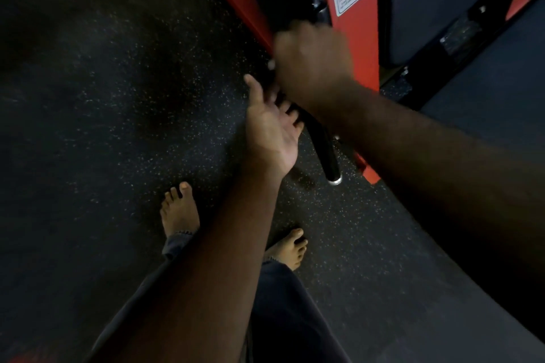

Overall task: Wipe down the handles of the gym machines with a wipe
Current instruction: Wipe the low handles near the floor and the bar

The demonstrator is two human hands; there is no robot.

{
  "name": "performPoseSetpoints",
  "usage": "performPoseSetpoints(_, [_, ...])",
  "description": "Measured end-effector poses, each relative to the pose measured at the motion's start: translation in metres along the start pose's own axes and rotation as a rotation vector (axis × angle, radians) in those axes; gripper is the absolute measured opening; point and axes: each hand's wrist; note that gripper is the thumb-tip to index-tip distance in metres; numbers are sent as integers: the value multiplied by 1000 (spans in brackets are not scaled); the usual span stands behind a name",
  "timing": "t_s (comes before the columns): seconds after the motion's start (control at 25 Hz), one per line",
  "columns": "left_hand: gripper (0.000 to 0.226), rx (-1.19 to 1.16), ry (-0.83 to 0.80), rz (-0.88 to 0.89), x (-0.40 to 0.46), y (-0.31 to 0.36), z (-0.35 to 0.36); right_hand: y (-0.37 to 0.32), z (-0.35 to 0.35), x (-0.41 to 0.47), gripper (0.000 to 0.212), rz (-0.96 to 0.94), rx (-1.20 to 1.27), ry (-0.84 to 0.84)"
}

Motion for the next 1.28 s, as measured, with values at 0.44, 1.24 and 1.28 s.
performPoseSetpoints(0.44, [37, 366, 217, 53, -9, -3, 19, 13, 43, -53, 16, 723, 831, 536])
performPoseSetpoints(1.24, [51, 439, 157, -63, 6, -13, 1, 9, 73, -67, 57, 906, 1266, 11])
performPoseSetpoints(1.28, [56, 457, 158, -68, 7, -17, -1, 10, 74, -65, 60, 969, 1290, -2])
Point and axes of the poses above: each hand's wrist, its own x-axis towards the middle knuckle, its own z-axis out of the palm, y = z × x, and after that the axes turned 5 degrees about -z, right-handed
